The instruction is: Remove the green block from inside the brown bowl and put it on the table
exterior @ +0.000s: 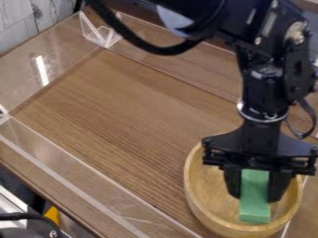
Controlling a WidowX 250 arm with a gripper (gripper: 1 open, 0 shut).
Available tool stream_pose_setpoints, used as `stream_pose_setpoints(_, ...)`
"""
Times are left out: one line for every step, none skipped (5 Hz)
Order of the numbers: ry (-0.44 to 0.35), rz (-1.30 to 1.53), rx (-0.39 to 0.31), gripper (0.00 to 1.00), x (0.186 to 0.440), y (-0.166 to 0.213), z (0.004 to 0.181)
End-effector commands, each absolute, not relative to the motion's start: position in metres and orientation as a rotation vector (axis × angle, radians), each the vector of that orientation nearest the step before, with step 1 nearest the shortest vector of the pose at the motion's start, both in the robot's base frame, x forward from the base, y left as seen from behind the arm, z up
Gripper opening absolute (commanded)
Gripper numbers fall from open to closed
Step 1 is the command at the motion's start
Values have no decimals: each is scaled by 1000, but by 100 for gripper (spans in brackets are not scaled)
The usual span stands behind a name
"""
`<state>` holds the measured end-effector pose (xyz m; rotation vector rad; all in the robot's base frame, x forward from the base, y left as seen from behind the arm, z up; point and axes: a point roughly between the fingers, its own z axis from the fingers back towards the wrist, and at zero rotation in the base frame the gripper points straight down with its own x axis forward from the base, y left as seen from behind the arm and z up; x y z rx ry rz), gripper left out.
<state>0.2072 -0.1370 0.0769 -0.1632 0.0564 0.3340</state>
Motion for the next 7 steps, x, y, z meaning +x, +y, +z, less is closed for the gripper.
stream_pose_setpoints(-10, 313, -209, 0, 218, -145, 105)
stream_pose_setpoints(-36, 360, -228, 0, 220, -135, 130)
stream_pose_setpoints(-86, 408, -261, 0, 225, -118, 172)
stream_pose_setpoints(-121, 439, -278, 0, 231, -89, 188)
stream_pose_setpoints(-141, 476, -246, 0, 236, -42, 177)
stream_pose_setpoints(-151, 477, -203, 0, 232, -19, 165)
stream_pose_setpoints(-176, 490, -157, 0, 233, 0, 151)
